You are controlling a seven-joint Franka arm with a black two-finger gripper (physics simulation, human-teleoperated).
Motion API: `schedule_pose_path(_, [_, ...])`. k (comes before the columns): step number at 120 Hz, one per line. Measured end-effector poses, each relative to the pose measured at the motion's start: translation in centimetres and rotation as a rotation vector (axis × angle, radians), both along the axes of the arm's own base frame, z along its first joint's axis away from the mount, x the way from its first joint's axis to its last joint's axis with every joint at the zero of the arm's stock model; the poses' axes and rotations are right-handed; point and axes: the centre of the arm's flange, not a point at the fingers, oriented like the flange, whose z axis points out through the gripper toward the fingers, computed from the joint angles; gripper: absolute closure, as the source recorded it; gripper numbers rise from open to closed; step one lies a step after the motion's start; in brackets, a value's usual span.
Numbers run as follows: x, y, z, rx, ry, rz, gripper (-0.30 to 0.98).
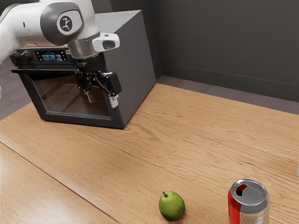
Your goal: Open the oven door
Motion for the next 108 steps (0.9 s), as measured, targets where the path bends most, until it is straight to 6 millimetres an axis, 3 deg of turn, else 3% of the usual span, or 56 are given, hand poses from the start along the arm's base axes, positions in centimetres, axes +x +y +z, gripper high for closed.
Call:
schedule_pose_path(19, [-0.1,0.3,0.0,-0.003,0.000,0.005,0.00])
schedule_pose_path(25, [-0.4,0.3,0.8,0.000,-0.014,0.005,0.00])
schedule_pose_path(29, [-1.9,-0.1,4.0,0.012,-0.069,0.004,0.00])
schedule_pose_path(33, [-4.4,-0.6,8.5,0.035,-0.154,-0.008,0.00])
schedule_pose_path(39, [-10.8,-2.0,16.6,0.088,-0.314,-0.084,0.00])
schedule_pose_path(43, [-13.5,-2.7,19.0,0.121,-0.349,-0.151,0.00])
schedule_pose_path(48, [-15.3,-2.2,20.0,0.157,-0.346,-0.216,0.00])
schedule_pose_path(59, [-17.8,3.1,18.2,0.197,-0.272,-0.270,0.00])
schedule_pose_path(74, [-22.2,3.1,13.1,0.211,-0.262,-0.516,0.00])
schedule_pose_path(87, [-21.5,2.9,9.6,0.271,-0.262,-0.729,0.00])
schedule_pose_path(101, [-19.9,7.2,7.6,0.323,-0.273,-0.831,0.00])
schedule_pose_path(108, [-18.8,8.4,6.8,0.347,-0.274,-0.886,0.00])
